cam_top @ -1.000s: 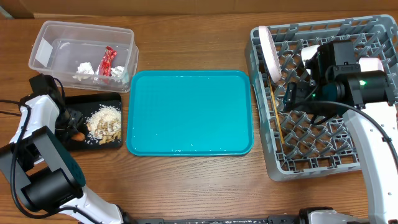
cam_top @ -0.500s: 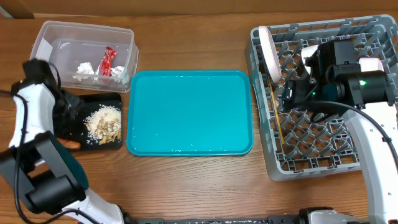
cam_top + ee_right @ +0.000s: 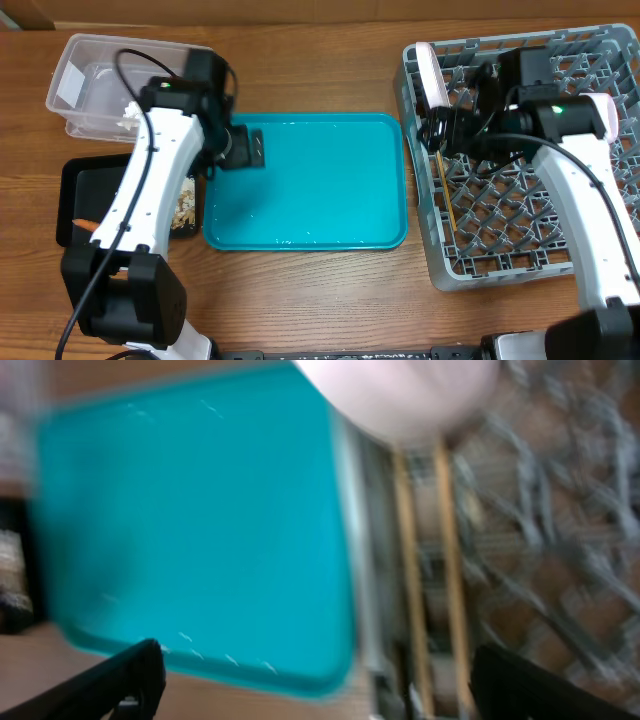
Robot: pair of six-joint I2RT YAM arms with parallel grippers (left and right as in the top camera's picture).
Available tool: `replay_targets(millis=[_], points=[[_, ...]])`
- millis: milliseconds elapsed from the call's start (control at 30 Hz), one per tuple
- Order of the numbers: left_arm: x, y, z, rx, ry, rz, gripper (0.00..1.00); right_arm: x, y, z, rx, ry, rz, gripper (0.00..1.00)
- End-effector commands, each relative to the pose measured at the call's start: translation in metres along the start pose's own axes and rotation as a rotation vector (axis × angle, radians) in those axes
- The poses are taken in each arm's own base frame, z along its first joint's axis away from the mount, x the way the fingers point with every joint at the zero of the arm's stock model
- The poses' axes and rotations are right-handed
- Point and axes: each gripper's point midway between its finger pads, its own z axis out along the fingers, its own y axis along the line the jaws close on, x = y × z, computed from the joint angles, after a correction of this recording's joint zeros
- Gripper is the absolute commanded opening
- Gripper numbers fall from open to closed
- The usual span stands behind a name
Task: Sort waste into correct bins and load items into the dishwasher
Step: 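Release the carrot onto the black tray and pull both grippers back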
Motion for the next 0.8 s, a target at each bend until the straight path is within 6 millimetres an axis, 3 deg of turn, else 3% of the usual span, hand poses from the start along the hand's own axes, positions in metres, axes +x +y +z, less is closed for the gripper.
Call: replay_targets(millis=[0, 100, 367, 600, 700, 767], points=[[0.031, 0.0, -0.009, 0.009, 0.106, 0.046, 1.0, 0.011, -0.028, 0.001, 0.154, 0.048, 0.018, 1.0], [0.052, -0.001, -0.011, 0.03, 0.196, 0.036, 1.0, 0.021, -0.033, -0.001, 0.183, 0.085, 0.027, 1.0], [0.07, 0.003, -0.017, 0.027, 0.209, 0.035, 0.96, 0.041, -0.039, -0.007, 0.213, 0.132, 0.037, 1.0], [0.076, 0.011, -0.032, 0.062, -0.116, 0.009, 1.0, 0.049, -0.035, -0.026, 0.165, -0.078, -0.008, 1.0], [0.081, 0.022, -0.05, 0.062, -0.322, -0.037, 0.93, 0.057, -0.031, -0.046, 0.13, -0.23, -0.042, 1.0], [0.084, 0.024, -0.065, 0.087, -0.471, -0.037, 0.94, 0.062, -0.027, -0.061, 0.106, -0.33, -0.065, 1.0]])
